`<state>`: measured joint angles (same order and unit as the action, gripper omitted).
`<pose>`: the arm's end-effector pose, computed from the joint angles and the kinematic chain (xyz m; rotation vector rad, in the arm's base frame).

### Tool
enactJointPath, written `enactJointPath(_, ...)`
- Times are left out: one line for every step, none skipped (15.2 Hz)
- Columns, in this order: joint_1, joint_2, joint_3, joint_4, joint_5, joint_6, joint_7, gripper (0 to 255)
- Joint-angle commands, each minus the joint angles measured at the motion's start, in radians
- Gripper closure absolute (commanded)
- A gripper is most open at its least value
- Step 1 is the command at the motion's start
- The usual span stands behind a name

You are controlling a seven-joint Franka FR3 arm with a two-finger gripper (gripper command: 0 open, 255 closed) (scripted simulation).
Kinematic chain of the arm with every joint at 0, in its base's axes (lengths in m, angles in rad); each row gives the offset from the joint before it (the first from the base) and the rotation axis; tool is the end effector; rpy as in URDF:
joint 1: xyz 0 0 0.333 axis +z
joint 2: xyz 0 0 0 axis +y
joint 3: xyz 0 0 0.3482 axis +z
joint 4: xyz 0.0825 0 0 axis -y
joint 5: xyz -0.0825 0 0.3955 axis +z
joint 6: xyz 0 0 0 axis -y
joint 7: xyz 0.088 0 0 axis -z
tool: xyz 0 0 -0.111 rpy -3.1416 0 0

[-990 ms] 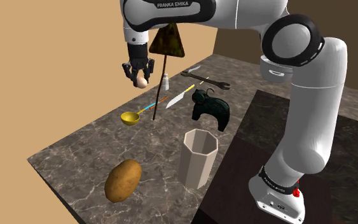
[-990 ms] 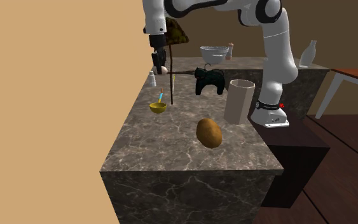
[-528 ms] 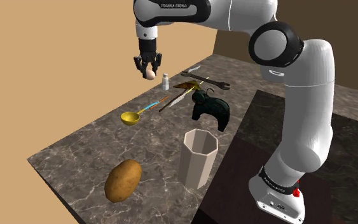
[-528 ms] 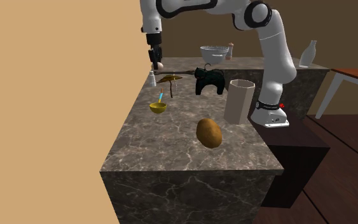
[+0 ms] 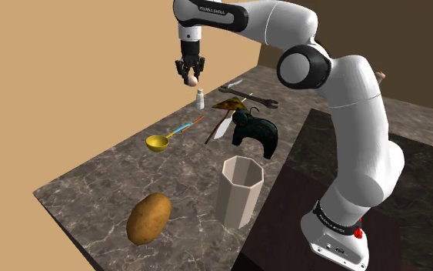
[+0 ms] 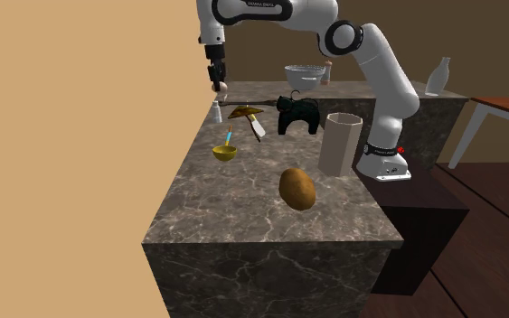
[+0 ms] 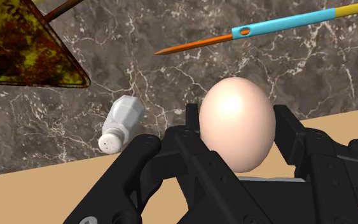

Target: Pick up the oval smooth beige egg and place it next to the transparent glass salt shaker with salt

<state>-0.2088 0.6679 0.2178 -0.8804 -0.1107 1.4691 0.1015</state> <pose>0.7486 -0.0681 0.5349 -3.1105 0.2200 0.1070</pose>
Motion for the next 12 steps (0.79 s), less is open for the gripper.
enactJointPath(0.001,0.143,-0.017,0.248,-0.015,-0.103,-0.046,255)
enactJointPath(-0.007,0.117,-0.016,0.187,-0.012,-0.069,-0.044,255)
enactJointPath(-0.013,0.097,-0.014,0.138,-0.01,-0.04,-0.043,255)
enactJointPath(-0.017,0.084,-0.013,0.1,-0.008,-0.016,-0.041,255)
enactJointPath(-0.022,0.072,-0.012,0.065,-0.007,0.006,-0.04,255)
enactJointPath(-0.025,0.062,-0.011,0.034,-0.006,0.027,-0.04,255)
enactJointPath(-0.028,0.054,-0.011,0.006,-0.005,0.047,-0.039,255)
enactJointPath(-0.031,0.046,-0.01,-0.02,-0.004,0.066,-0.038,255)
enactJointPath(-0.034,0.04,-0.01,-0.044,-0.004,0.083,-0.038,255)
enactJointPath(-0.036,0.035,-0.009,-0.066,-0.003,0.101,-0.037,255)
enactJointPath(-0.038,0.031,-0.009,-0.087,-0.003,0.117,-0.037,255)
enactJointPath(-0.04,0.027,-0.009,-0.107,-0.002,0.133,-0.036,255)
